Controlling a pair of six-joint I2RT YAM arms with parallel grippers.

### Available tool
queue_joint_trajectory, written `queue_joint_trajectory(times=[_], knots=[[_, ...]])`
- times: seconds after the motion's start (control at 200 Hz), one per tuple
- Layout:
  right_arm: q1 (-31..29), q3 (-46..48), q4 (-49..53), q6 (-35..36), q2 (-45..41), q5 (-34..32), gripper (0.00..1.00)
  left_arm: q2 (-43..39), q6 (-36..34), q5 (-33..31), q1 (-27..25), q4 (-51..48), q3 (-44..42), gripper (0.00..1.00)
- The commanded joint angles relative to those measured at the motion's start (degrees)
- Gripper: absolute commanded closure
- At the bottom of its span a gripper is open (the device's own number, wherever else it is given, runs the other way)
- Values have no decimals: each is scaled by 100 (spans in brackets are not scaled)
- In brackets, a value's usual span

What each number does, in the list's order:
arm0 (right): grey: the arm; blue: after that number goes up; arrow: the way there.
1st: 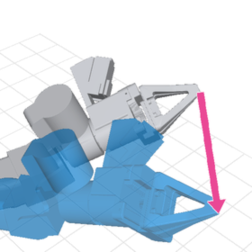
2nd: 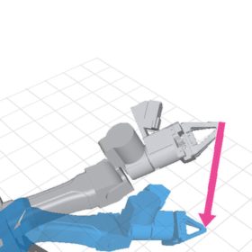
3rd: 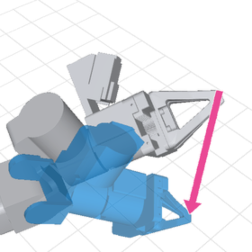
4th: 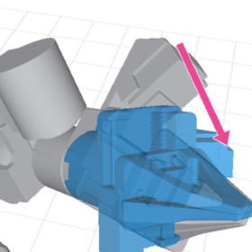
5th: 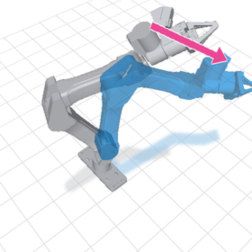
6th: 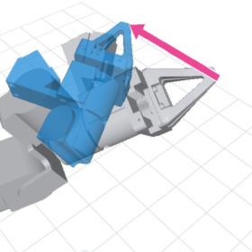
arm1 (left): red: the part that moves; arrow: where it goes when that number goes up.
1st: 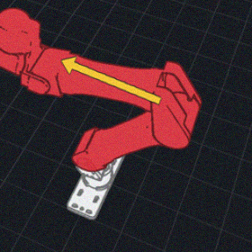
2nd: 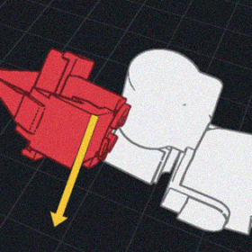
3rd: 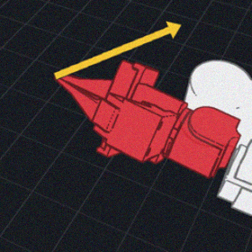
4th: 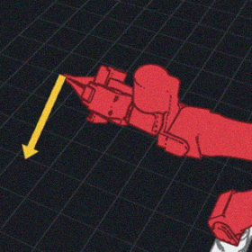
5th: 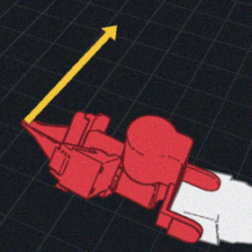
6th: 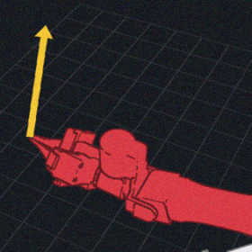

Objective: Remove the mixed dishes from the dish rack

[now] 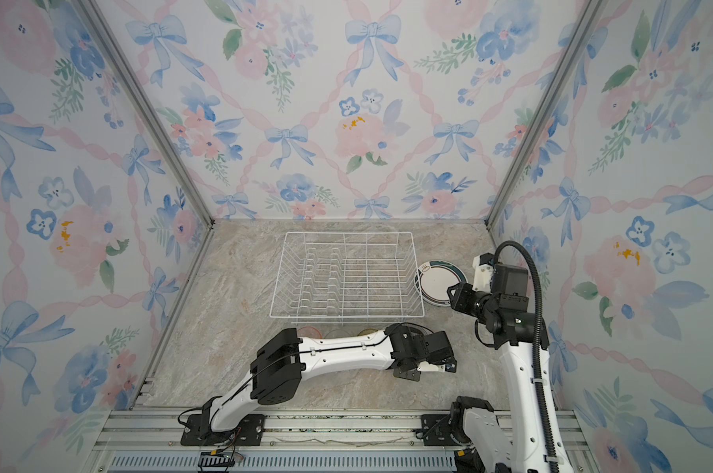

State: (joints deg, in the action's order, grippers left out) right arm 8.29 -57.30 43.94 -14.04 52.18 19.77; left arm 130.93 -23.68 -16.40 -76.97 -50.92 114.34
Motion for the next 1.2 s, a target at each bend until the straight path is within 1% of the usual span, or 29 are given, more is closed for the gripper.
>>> queue_joint_trajectory(times=[0.0,0.115,0.25,0.525,0.79,1.015,1.195], knots=[[65,64,18,45,-68,88,65,-194,103,178,-46,-63,25,71],[59,78,8,18,-61,88,65,-352,122,310,-46,-50,66,70],[63,70,-9,-8,-59,119,65,-548,135,322,-46,-57,70,69],[58,116,-62,-27,-29,70,54,-873,170,340,-31,-32,219,68],[62,97,-133,-49,138,159,51,-944,230,360,155,-18,341,68],[66,79,-127,-13,148,75,49,-1180,193,652,265,-21,362,68],[59,-18,-101,-2,239,123,48,-1701,318,1232,560,21,368,68]])
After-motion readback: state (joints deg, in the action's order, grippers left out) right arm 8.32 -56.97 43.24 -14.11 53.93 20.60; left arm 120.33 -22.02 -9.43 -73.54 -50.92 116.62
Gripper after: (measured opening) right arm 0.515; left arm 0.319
